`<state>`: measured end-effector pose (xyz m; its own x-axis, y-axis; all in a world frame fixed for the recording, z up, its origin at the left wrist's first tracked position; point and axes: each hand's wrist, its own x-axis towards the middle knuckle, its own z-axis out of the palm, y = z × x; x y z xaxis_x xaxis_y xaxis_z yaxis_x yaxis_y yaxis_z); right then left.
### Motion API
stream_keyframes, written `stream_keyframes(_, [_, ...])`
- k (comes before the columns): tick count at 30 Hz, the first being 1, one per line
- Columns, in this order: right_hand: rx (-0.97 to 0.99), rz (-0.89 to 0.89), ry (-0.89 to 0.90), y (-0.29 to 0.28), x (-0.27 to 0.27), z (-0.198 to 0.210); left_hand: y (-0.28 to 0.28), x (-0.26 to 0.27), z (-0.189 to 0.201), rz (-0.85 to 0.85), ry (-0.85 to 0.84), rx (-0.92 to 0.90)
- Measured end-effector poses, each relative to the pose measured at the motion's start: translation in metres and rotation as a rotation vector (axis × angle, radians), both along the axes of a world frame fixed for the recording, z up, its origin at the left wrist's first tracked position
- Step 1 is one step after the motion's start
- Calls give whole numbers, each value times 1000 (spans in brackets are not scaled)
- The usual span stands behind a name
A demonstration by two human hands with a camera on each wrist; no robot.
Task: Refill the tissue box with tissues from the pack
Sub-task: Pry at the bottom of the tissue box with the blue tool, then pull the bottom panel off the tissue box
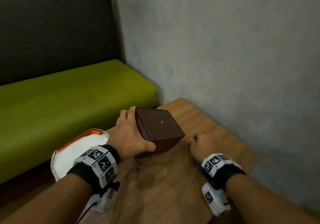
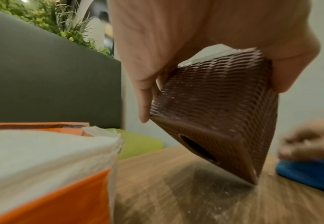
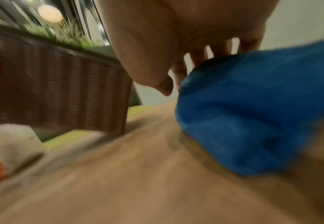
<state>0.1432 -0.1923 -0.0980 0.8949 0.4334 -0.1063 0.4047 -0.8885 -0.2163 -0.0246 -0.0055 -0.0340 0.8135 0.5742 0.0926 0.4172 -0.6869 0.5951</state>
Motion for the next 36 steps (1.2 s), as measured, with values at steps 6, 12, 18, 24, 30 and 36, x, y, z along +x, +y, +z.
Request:
stream_keyframes(6, [626,274,-53,44,-22,70,-6,5,2,31,24,32])
stream_keyframes(12, [501,454,84,75,-43,89,-11,3,7,4,46,66])
stream_keyframes(18, [434,467,61,79,-50,85,-12,-1,6,17,38,48])
stream_keyframes(24, [362,521,18,81,-52,87,-11,2,6,19,23,12])
stream_keyframes(30, [350,576,-23,83,-55,94,-11,0,4,31,37,-3])
stream_keyframes(36, [259,644,19,86,-52,106,-13,-2,8,37,62,19])
